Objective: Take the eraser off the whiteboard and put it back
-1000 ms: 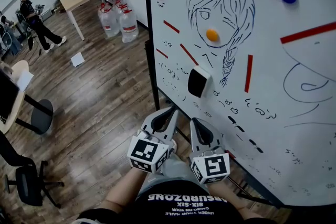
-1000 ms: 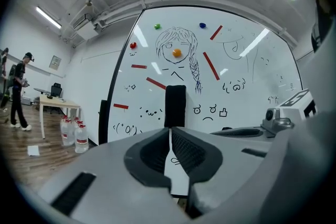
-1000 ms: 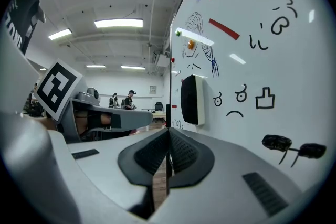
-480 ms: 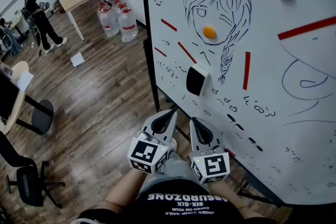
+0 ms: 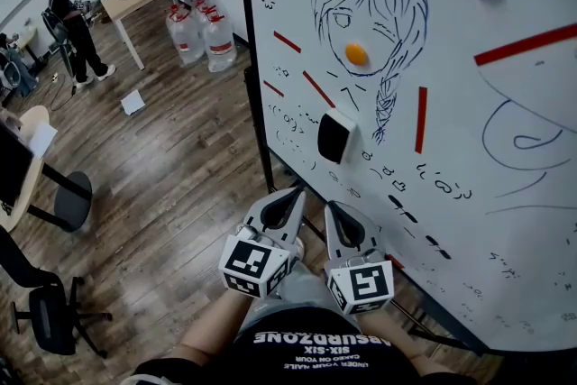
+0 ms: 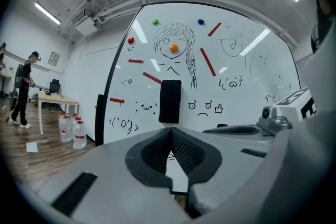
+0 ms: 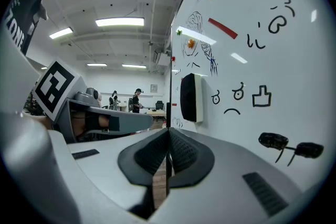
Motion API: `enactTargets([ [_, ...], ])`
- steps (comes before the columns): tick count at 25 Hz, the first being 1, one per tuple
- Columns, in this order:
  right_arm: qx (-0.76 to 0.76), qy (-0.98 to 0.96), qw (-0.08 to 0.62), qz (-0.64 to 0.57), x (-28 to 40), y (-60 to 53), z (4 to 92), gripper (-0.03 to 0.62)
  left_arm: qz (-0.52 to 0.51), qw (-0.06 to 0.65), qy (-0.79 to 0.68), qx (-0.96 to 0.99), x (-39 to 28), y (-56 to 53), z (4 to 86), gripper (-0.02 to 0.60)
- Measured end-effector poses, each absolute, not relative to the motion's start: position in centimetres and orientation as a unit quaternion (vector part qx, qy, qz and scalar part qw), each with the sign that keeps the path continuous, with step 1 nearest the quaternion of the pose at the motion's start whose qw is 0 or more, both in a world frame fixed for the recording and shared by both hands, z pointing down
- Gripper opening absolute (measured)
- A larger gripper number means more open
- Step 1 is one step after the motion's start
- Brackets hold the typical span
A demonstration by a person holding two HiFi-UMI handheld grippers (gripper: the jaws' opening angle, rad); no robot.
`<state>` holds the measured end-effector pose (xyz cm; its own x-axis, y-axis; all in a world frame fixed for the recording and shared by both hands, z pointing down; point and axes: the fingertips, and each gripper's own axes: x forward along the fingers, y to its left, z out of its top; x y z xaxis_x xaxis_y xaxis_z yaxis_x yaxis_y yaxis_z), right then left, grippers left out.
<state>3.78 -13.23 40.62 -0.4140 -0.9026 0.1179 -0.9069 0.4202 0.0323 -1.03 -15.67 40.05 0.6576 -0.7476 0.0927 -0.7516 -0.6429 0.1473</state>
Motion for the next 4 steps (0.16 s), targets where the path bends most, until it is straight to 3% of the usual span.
enactTargets([
  [4,0.537,-0.842,0.058,0.017,3.83,-13.30,40.57,-0.002,0.013,0.087,-0.412,0.907,-0.81,-15.75,40.11,0.008],
])
